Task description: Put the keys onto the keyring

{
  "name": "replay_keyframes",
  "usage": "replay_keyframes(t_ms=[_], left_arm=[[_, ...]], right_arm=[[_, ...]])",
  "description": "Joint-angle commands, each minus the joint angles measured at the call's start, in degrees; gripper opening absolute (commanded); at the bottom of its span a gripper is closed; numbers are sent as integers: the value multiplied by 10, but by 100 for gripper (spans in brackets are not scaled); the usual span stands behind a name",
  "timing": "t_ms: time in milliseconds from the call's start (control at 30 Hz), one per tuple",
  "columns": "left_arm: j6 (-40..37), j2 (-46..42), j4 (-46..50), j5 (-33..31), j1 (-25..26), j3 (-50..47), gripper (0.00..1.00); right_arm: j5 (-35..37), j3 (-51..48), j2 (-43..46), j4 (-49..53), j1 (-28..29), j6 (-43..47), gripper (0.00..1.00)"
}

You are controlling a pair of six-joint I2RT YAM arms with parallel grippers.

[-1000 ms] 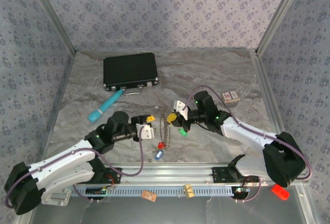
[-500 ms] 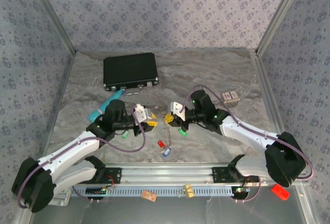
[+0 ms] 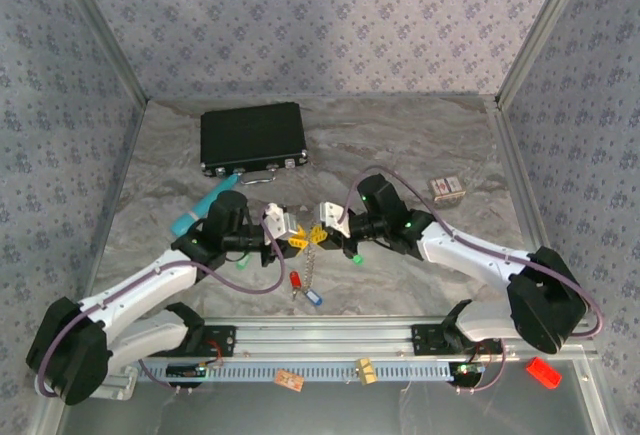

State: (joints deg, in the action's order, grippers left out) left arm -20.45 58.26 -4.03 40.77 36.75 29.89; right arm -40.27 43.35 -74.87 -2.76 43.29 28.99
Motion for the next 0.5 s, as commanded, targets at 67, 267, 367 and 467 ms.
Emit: replay_keyframes(t_ms=[67,267,367,467], left_arm=[[-21,5,21,23,1,23,16],[-26,8,25,22,0,26,4],[-34,11,36,21,0,31,0],[-39,12,38,16,0,32,0]], right_arm=[[-10,29,-5,-3,5,11,0],[-17,33,-11,-5,9,12,0],[-17,32,-11,-6,8,11,0],[-16,32,-11,-4,8,11,0]])
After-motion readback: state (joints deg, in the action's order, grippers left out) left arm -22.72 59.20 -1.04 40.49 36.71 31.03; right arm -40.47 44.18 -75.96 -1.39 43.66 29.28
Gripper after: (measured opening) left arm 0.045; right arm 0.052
